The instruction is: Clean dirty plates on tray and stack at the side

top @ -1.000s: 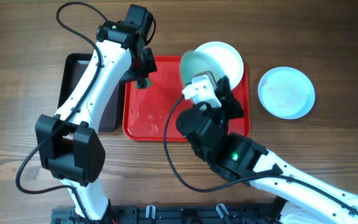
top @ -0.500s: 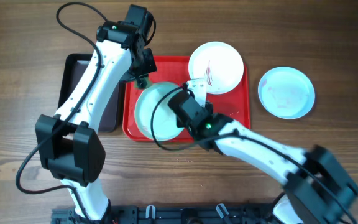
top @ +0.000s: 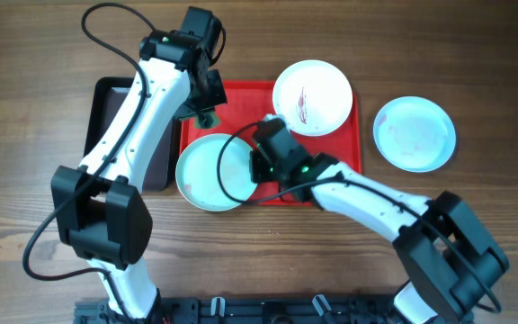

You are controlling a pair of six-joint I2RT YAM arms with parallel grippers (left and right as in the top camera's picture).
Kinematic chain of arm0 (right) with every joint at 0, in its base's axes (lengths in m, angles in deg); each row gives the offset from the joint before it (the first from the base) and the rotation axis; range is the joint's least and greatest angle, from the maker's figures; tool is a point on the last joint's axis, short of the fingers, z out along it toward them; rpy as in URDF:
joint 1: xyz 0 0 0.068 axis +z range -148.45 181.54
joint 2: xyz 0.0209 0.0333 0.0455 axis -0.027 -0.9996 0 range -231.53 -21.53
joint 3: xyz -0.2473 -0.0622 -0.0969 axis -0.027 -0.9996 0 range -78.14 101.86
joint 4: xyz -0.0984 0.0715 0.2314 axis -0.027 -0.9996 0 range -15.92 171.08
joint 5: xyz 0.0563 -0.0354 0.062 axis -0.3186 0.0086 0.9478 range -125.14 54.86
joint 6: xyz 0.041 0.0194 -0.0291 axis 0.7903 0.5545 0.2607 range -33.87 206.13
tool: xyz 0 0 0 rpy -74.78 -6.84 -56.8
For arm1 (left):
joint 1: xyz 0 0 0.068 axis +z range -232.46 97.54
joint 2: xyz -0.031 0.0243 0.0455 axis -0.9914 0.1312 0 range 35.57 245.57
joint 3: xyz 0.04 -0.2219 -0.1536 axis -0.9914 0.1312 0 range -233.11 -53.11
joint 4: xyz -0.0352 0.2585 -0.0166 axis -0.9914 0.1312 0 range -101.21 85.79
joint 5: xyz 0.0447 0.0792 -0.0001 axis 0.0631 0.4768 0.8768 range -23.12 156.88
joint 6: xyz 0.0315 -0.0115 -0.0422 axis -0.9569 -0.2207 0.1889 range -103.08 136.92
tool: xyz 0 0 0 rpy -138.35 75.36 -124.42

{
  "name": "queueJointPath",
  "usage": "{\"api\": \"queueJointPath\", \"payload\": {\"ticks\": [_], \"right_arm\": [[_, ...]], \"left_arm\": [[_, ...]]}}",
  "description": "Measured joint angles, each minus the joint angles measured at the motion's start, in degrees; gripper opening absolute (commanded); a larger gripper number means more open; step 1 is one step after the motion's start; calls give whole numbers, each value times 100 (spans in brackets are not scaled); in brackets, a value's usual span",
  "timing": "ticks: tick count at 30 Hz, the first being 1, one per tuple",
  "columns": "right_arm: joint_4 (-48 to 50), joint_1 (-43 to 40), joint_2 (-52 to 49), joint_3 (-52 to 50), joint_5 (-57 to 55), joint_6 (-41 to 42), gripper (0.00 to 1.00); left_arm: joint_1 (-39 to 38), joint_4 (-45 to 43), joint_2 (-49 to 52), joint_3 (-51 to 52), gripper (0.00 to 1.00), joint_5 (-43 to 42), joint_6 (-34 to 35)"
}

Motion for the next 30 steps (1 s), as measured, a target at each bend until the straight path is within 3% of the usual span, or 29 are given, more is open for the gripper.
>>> {"api": "queueJointPath", "payload": {"ticks": [6,18,23,26,30], "right_arm": [[525,-566,-188,11,638,-815,27],[243,-560,-1403,1268,1364,-2146,26],[181,-560,-1659,1362,1377,-2258,16],[94,-560,-1665,1368,1379,-2297,4],[-140,-560,-1665,1405,1394,-2319,5]], "left_arm": [[0,0,0,0,4,0,0],[0,2,0,0,4,0,0],[0,13,0,0,4,0,0],[0,17,0,0,4,0,0],[0,20,-2,0,4,0,0]]}}
